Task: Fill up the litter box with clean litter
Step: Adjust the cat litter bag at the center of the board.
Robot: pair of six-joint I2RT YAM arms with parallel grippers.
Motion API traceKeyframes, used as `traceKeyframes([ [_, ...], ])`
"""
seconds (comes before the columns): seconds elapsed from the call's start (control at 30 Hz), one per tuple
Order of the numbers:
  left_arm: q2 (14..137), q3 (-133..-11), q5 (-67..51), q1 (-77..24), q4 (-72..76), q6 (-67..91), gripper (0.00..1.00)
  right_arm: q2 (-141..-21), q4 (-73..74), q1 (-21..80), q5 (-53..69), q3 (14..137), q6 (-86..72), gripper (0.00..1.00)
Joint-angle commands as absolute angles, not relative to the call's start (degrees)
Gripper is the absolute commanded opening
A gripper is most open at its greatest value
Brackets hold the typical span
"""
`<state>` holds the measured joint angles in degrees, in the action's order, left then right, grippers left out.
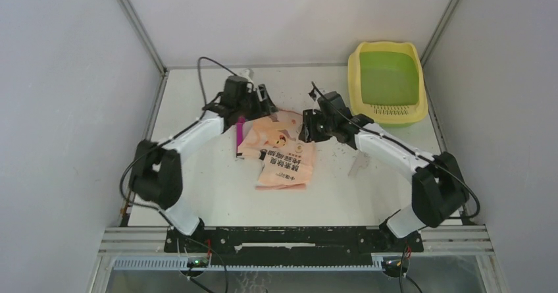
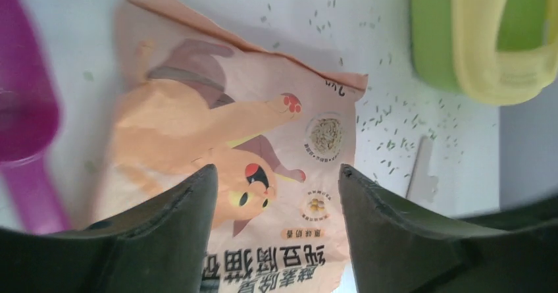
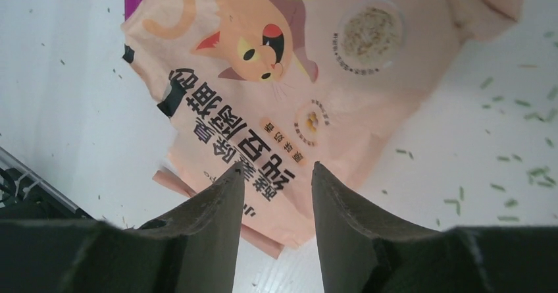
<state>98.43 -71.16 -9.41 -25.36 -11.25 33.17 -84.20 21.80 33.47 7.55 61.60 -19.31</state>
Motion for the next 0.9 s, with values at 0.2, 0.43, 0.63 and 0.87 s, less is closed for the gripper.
traceKeyframes([
  [0.2,75.22,-46.28,-17.92,-18.38,0.43,47.05,1.0,-100.53,21.29,38.67,16.1,73.97,-14.21,0.39],
  [0.43,71.48,-34.75,-19.63,-16.08,5.98,52.12,1.0,-107.46,20.77,41.49,17.47,75.72,-13.76,0.35],
  [0.63,68.4,-28.0,-15.61,-16.08,8.35,54.62,0.8,-111.84,21.3,42.71,15.67,75.72,-14.48,0.34],
  [0.87,71.84,-24.88,-15.18,-16.08,14.41,57.56,0.61,-116.55,22.19,42.25,12.93,75.7,-16.49,0.32],
])
